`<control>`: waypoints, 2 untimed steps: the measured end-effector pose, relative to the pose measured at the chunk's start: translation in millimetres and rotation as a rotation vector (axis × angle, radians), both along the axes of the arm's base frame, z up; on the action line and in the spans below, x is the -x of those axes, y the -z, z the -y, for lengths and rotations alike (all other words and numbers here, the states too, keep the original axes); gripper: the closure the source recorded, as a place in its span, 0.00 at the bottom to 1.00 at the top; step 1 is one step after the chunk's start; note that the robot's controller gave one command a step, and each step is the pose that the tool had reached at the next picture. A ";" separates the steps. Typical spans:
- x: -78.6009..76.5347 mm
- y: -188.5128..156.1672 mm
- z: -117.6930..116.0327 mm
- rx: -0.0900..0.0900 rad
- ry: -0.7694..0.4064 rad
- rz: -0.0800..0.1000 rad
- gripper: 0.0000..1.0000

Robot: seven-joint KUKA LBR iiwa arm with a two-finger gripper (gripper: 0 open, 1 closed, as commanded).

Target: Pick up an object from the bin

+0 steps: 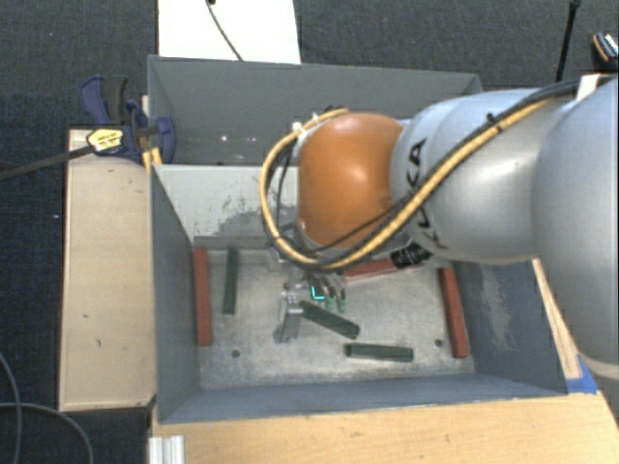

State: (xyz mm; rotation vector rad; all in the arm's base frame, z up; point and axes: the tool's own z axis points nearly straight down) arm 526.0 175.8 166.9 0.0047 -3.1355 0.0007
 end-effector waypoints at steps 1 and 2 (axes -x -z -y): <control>-37.6 95.5 62.5 0.003 0.027 0.001 0.00; 19.3 97.5 124.4 0.003 0.060 0.000 0.00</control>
Offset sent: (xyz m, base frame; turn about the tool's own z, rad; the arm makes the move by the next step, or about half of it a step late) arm 0.0381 -0.0585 -0.0914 0.0217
